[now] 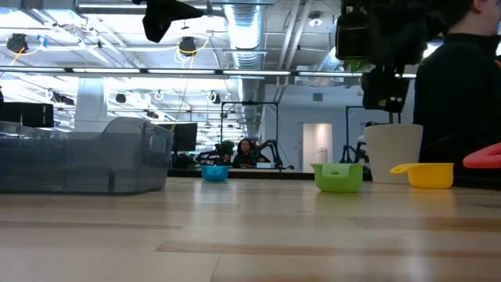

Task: Nest measuring cups in basket
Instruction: Put the red measuring cup into the black bin

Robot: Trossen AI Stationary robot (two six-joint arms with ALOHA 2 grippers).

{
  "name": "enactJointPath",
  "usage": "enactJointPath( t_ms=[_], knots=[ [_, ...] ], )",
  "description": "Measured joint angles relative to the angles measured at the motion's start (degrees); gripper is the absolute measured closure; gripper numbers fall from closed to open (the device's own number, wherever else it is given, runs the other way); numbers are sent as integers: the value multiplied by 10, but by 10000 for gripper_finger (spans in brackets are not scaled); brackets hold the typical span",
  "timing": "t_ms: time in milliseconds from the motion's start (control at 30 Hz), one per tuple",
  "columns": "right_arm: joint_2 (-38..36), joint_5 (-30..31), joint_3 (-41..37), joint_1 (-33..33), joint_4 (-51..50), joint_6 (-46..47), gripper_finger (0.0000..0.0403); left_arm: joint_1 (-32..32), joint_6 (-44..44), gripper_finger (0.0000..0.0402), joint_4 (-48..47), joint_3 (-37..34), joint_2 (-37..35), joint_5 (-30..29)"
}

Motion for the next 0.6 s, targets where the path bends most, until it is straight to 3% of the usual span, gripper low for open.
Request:
enactJointPath(
  t_ms=[200,300,367,600],
  knots=[
    [-17,-152,59,18,-7,21,171,0,-48,202,9,0,0,42],
    [-34,-178,102,37,-5,35,177,0,-65,206,16,0,0,66],
    [-51,-168,124,57,-26,35,182,-6,-56,210,15,0,0,78],
    [-73,-16,156,177,-95,92,200,-33,-26,221,10,0,0,64]
  ],
)
